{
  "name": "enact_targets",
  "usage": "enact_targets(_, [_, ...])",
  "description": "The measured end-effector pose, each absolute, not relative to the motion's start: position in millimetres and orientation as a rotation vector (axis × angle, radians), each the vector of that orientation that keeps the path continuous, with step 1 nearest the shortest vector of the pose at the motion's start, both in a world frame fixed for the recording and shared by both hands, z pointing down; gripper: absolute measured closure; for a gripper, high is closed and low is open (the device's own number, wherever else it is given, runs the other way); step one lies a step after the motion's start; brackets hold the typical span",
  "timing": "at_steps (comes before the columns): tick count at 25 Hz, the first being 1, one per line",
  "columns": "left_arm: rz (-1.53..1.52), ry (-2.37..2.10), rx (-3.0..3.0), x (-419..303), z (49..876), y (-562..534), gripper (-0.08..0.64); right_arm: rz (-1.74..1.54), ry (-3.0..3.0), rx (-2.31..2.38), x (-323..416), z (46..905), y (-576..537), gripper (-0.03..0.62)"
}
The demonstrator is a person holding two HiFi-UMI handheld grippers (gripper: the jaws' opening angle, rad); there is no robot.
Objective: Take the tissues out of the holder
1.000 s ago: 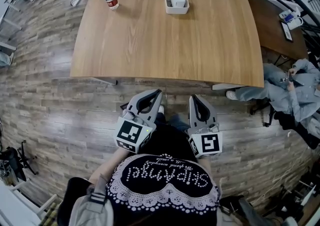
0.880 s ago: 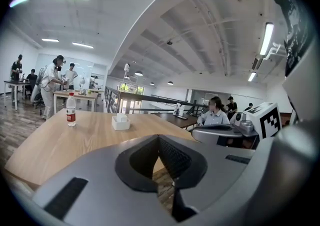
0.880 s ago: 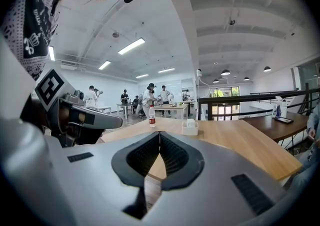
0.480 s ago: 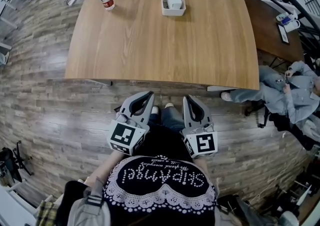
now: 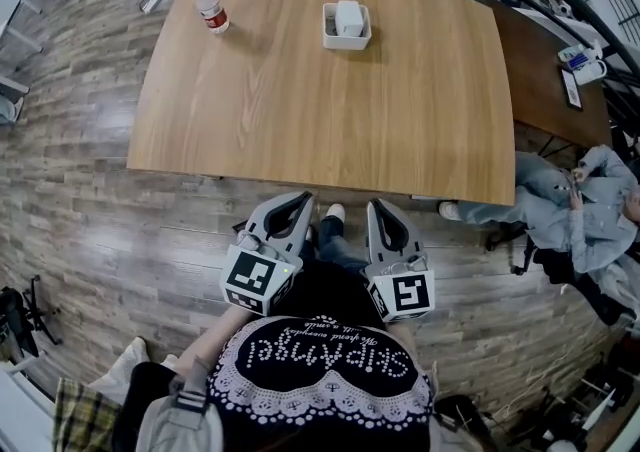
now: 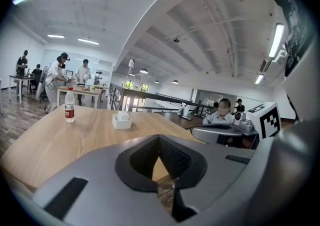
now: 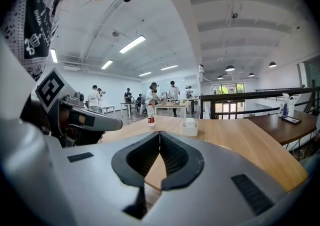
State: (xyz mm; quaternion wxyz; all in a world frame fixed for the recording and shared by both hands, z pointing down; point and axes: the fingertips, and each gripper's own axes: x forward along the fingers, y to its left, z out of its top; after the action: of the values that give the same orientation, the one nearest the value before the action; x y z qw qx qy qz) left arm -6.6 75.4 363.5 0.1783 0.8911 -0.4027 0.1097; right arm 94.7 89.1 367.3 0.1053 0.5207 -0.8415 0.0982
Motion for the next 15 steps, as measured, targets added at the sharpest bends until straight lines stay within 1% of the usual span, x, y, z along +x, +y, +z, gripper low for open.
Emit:
enact_targets(6, [0.337, -1.164, 2.513, 13, 366, 57, 0.554, 0.309, -2.5, 1.51, 112, 369, 64, 0.583])
enact_targets(15, [0.342, -1.296, 2.457, 19, 365, 36, 0.554, 0.299, -2.591, 1.399, 121, 372, 34, 0.583])
